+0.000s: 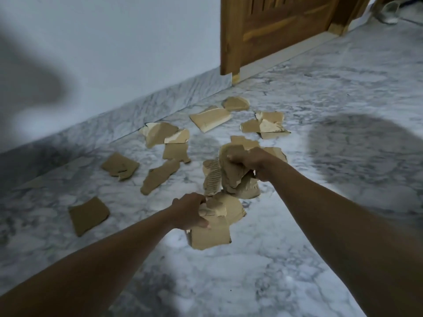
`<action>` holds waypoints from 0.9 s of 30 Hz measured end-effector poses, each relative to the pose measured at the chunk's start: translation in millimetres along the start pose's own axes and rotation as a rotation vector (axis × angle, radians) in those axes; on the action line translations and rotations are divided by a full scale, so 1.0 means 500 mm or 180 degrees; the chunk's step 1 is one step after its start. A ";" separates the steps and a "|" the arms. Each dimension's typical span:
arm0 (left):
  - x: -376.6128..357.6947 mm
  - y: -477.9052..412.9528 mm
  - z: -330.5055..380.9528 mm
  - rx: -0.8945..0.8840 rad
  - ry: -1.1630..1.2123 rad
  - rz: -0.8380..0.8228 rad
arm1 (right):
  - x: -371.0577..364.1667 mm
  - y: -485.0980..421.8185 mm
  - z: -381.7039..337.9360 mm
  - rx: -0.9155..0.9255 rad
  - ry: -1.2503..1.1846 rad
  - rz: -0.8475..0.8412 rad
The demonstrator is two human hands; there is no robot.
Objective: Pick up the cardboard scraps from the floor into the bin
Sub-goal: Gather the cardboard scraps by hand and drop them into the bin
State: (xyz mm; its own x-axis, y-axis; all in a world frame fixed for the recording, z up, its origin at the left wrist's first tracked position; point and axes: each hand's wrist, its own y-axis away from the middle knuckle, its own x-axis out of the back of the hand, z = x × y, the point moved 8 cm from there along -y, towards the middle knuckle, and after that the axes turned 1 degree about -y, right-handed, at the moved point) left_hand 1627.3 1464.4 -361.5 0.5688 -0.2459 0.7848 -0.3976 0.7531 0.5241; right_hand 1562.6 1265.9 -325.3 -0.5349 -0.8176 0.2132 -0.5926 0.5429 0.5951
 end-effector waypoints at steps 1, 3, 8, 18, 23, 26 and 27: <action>0.004 0.007 -0.017 0.0014 0.0323 0.0045 | -0.031 -0.015 0.000 -0.0133 0.0083 0.0008; 0.015 0.028 -0.058 0.0126 0.0844 0.0210 | -0.088 -0.050 -0.005 -0.0226 0.0402 0.0160; 0.032 0.090 -0.191 0.0509 0.1539 0.0310 | -0.178 -0.164 0.018 -0.0282 0.2424 0.0502; 0.119 0.190 -0.520 0.2160 0.0267 0.0508 | -0.241 -0.013 -0.032 0.0904 0.2330 -0.0110; 0.113 0.175 -0.567 0.2153 0.0470 0.0197 | -0.289 0.069 -0.091 0.1601 0.3365 -0.0498; 0.114 0.177 -0.571 0.2107 0.0325 0.0377 | -0.345 0.074 -0.123 0.1831 0.3971 -0.0585; 0.113 0.174 -0.569 0.2034 0.0287 0.0384 | -0.369 0.071 -0.132 0.1874 0.4103 -0.0596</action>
State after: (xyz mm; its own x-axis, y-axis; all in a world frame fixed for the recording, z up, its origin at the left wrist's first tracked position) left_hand 1830.0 1689.6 -365.7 0.5405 -0.1094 0.8342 -0.7960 0.2548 0.5491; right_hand 1679.7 1423.3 -292.4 0.3000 -0.3120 0.9015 -0.9220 0.1479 0.3580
